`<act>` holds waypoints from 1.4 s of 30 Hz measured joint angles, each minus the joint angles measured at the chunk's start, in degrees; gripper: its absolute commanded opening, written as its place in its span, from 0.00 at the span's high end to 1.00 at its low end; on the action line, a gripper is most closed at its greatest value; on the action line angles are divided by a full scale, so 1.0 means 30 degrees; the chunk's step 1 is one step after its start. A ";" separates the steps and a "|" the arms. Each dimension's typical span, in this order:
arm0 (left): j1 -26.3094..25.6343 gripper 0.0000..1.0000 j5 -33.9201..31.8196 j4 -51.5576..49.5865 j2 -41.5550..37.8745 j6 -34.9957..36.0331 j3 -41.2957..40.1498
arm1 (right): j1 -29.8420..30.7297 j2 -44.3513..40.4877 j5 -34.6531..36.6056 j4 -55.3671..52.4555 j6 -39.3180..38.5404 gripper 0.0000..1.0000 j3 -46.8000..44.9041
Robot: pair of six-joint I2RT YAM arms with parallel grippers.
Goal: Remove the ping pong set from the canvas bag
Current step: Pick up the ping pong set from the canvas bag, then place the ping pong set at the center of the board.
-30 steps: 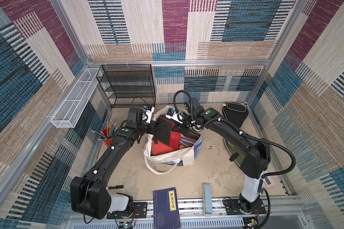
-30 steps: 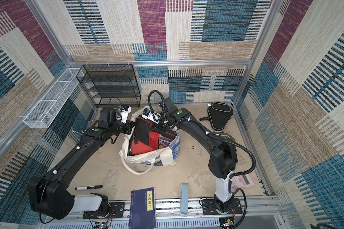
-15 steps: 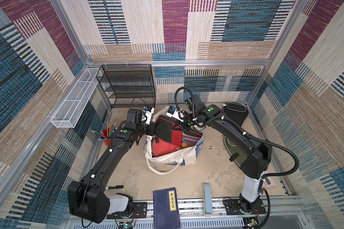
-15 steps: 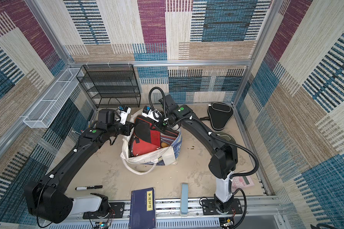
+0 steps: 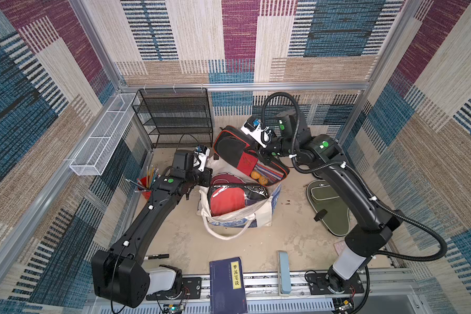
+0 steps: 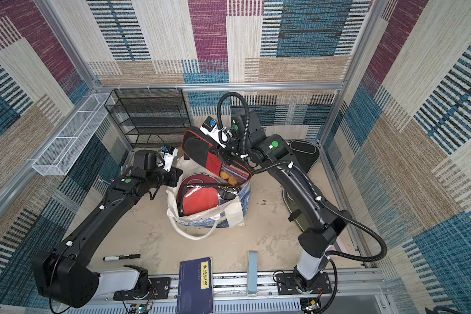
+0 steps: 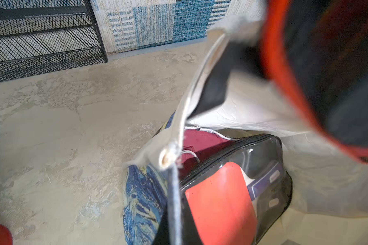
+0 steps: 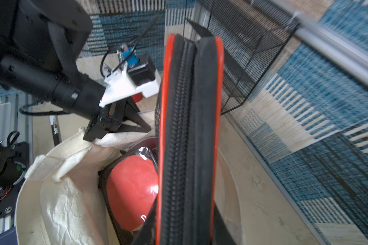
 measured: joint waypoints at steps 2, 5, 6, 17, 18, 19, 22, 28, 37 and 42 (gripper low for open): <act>0.0007 1.00 -0.0058 -0.0015 -0.0022 0.0124 0.0000 | -0.0007 -0.0918 0.0882 0.0532 0.0670 1.00 0.0248; 0.0022 1.00 -0.0240 -0.0095 -0.0036 0.0415 0.0000 | -0.0007 -0.2200 0.2244 0.1377 0.1501 1.00 0.0758; 0.0044 1.00 -0.0335 -0.0160 -0.0044 0.0481 0.0000 | -0.0007 -0.2586 0.2820 0.1719 0.1770 1.00 0.0867; 0.0131 1.00 -0.0466 -0.0423 -0.0095 0.0678 0.0109 | -0.4415 -0.6353 0.8160 0.3344 0.3512 1.00 -0.3912; 0.0131 1.00 -0.0466 -0.0423 -0.0095 0.0685 0.0117 | -0.5020 -0.6586 0.8211 0.3381 0.3708 1.00 -0.4881; 0.0131 1.00 -0.0466 -0.0423 -0.0095 0.0685 0.0117 | -0.5530 -0.6754 0.8204 0.3432 0.3905 1.00 -0.5829; 0.0131 1.00 -0.0452 -0.0423 -0.0095 0.0678 0.0117 | -0.6870 -0.6914 0.7257 0.3993 0.4481 1.00 -0.8626; 0.0131 1.00 -0.0393 -0.0423 -0.0095 0.0678 0.0109 | -0.9092 -0.5748 0.4226 0.6572 0.5646 1.00 -1.2830; 0.0124 1.00 -0.0299 -0.0284 -0.0029 0.0678 -0.0073 | -1.1162 -0.2062 -0.2317 1.3231 0.8510 1.00 -1.5278; 0.0131 1.00 -0.0058 -0.0138 0.0226 0.0678 -0.0044 | -1.2852 0.1523 -0.6557 1.6400 1.0805 1.00 -1.4724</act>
